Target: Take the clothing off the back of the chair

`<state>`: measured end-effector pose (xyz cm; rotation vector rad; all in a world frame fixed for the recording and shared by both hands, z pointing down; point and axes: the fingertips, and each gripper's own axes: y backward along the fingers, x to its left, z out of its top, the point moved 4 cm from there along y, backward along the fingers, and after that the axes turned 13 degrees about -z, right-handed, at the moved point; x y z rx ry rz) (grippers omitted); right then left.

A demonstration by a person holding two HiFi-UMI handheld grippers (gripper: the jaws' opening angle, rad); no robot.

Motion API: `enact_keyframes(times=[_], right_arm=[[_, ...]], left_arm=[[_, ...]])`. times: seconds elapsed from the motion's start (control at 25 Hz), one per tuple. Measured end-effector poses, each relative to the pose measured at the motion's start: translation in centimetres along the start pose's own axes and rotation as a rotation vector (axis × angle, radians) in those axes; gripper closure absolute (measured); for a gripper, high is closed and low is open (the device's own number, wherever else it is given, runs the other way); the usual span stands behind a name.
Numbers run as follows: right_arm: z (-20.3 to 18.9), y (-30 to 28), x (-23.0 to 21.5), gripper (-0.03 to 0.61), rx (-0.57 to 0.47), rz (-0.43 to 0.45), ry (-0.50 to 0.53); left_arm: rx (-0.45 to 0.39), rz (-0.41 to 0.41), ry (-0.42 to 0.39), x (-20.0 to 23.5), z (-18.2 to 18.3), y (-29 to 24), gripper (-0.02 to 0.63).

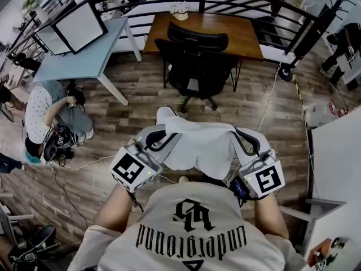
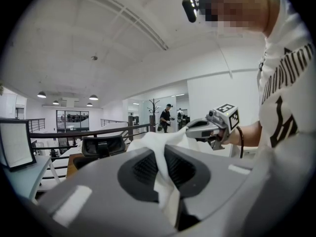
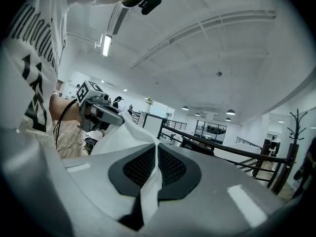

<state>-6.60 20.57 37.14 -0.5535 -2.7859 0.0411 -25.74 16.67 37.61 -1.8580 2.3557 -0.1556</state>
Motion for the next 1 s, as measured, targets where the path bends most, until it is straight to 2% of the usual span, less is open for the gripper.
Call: enact_keyframes(times=[0.2,0.44,1.0], right_arm=[[0.0,0.5,1.3,0.561,0.01,0.001,-0.005],[0.2,1.2,2.5,0.561,0.011,-0.005,0.002],[0.3,2.0,2.9,0.561,0.007,-0.007,0.015]], left_arm=[[0.002,0.011,0.017,-0.6,-0.8,1.0,0.545],[0.012,0.012,-0.005,-1.5,-1.1,2.1,0.545],[0.001,0.005,0.006,-2.4,-1.4,2.2,0.545]])
